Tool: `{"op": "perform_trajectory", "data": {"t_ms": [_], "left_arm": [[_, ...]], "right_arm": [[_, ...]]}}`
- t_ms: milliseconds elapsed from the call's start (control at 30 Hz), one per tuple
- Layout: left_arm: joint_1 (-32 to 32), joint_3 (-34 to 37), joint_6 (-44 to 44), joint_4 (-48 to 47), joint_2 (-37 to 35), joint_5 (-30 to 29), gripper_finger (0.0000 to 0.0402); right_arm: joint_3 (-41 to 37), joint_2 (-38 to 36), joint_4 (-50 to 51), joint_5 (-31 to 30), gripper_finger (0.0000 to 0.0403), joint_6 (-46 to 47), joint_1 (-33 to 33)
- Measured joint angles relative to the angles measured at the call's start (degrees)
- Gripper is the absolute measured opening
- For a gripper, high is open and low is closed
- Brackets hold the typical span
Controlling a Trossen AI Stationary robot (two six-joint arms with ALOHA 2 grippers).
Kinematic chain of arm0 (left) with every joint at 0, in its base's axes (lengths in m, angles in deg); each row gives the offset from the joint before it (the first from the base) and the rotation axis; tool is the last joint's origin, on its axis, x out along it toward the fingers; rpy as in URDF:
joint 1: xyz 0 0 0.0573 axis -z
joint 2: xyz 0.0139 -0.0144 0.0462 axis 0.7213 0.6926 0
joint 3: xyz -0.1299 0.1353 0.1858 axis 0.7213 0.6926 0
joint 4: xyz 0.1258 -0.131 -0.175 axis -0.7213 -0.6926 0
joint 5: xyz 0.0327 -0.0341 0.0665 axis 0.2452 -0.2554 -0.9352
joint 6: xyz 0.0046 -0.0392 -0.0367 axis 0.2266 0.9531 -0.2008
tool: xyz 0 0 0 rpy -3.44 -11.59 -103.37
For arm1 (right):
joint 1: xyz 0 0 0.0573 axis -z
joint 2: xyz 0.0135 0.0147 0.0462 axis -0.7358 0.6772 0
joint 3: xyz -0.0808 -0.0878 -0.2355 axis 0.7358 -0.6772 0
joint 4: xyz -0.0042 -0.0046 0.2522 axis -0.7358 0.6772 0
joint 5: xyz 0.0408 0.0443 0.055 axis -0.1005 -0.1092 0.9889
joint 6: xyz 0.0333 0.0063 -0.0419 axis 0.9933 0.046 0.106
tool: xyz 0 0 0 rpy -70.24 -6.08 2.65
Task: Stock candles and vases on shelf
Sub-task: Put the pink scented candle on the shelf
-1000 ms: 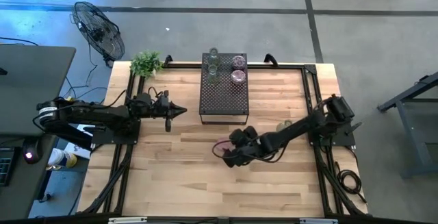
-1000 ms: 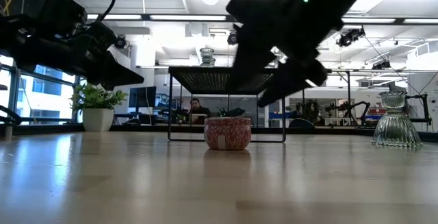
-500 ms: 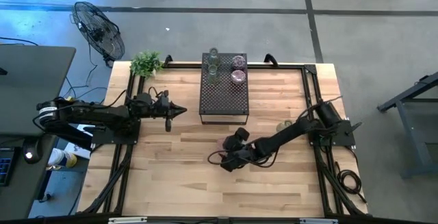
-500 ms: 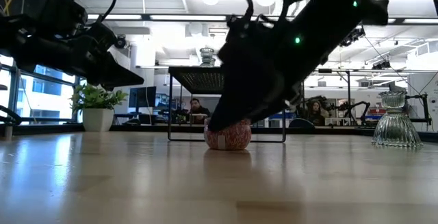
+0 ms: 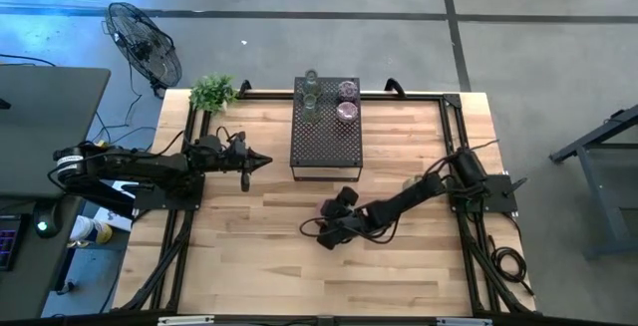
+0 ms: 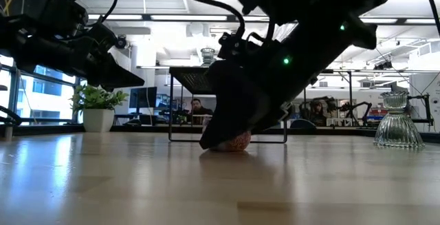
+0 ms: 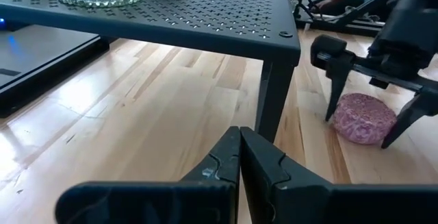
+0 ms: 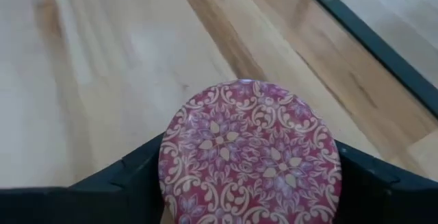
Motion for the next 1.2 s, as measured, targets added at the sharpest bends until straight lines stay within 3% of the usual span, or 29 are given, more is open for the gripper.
{"op": "perform_trajectory", "data": {"t_ms": [233,367,467,633,900,1200], "left_arm": [[0.0,0.0,-0.08,0.0,-0.02,-0.02,0.0003],[0.0,0.0,-0.07,-0.06,-0.02,-0.04,0.0003],[0.0,0.0,-0.07,-0.09,-0.01,-0.04,0.0003],[0.0,0.0,-0.04,-0.35,-0.02,-0.09,0.0003],[0.0,0.0,-0.07,-0.29,-0.02,-0.17,0.0003],[0.0,0.0,-0.07,-0.44,-0.02,-0.15,0.0003]], "right_arm": [[0.32,-7.96,2.2,3.1,0.0286,2.64,-1.1],[3.46,-16.89,14.97,2.65,0.0286,4.55,-0.99],[7.6,-22.6,26.93,-1.19,0.0286,5.1,0.99],[11.07,-26.62,40.0,-2.85,0.0286,4.86,10.13],[7.33,-26.76,39.17,6.12,0.0286,-2.7,25.39],[3.07,-26.76,31.49,8.16,0.0286,-3.62,28.59]]}}
